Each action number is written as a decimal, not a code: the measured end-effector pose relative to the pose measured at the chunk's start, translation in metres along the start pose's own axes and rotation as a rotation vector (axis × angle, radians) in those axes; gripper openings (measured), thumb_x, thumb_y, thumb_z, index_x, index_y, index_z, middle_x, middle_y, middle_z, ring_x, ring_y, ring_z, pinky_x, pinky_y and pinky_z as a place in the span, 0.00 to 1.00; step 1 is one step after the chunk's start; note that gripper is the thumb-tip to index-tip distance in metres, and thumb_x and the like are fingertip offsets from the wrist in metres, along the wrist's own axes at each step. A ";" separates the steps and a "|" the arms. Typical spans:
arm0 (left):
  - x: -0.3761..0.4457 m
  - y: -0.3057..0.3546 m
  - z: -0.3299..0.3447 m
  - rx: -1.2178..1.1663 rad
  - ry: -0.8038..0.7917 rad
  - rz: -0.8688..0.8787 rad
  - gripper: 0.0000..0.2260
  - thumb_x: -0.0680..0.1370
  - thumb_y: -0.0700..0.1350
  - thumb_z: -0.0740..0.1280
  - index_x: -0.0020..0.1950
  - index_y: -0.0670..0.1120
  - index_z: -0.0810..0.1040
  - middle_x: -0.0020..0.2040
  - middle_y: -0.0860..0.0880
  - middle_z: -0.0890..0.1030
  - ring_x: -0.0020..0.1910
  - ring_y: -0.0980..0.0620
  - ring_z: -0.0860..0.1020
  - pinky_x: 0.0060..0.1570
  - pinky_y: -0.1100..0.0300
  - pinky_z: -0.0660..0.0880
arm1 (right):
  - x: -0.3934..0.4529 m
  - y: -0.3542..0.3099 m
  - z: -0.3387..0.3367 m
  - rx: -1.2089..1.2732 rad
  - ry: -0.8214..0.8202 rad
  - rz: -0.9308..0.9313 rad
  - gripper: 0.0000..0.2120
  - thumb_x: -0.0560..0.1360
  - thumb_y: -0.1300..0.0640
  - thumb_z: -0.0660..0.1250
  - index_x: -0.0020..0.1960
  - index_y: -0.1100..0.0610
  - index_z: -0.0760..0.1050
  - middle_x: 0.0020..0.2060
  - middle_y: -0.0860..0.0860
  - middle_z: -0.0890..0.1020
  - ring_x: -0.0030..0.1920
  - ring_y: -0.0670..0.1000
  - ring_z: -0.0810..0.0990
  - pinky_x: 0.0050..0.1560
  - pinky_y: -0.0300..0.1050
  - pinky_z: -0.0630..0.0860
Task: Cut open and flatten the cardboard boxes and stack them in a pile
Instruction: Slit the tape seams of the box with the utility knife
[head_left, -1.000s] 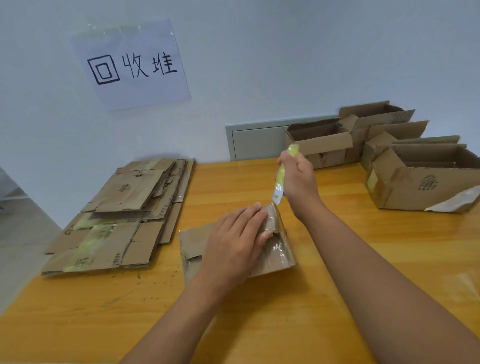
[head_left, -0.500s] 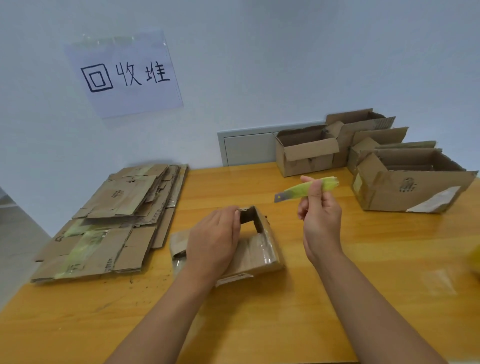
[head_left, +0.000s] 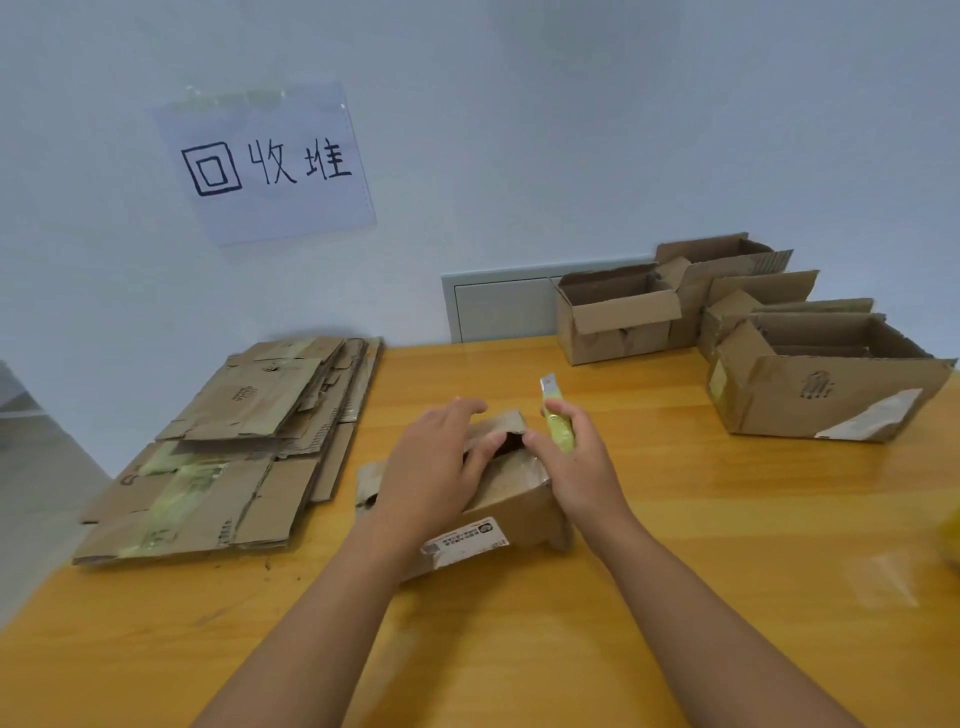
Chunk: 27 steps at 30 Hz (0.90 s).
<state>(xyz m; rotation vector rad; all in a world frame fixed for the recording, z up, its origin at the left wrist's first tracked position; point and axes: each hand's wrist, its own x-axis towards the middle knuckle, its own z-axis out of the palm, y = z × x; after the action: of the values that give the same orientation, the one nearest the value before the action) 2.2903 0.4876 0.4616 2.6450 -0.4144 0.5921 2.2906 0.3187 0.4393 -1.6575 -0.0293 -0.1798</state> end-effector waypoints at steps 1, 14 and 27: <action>-0.003 0.003 -0.001 0.002 0.076 0.000 0.18 0.81 0.58 0.60 0.64 0.48 0.75 0.58 0.51 0.80 0.58 0.51 0.75 0.53 0.61 0.69 | 0.003 0.000 0.001 -0.005 0.014 0.015 0.20 0.78 0.52 0.68 0.69 0.47 0.69 0.62 0.41 0.73 0.61 0.42 0.71 0.52 0.35 0.69; -0.018 0.019 0.001 0.209 -0.121 0.066 0.26 0.82 0.61 0.48 0.77 0.51 0.64 0.70 0.55 0.73 0.69 0.53 0.64 0.67 0.55 0.60 | 0.000 0.004 -0.004 0.008 0.017 0.035 0.15 0.80 0.46 0.62 0.67 0.41 0.69 0.66 0.42 0.75 0.67 0.46 0.73 0.68 0.52 0.71; -0.022 0.011 0.005 -0.071 0.312 0.283 0.29 0.74 0.69 0.63 0.55 0.45 0.82 0.47 0.52 0.77 0.51 0.54 0.68 0.53 0.61 0.69 | -0.007 -0.009 -0.003 -0.077 -0.032 -0.091 0.21 0.81 0.53 0.63 0.73 0.48 0.67 0.67 0.43 0.73 0.68 0.44 0.70 0.65 0.43 0.70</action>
<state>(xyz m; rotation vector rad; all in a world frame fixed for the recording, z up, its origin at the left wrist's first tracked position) 2.2694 0.4802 0.4506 2.3870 -0.7028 1.0390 2.2826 0.3172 0.4478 -1.7368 -0.1233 -0.2262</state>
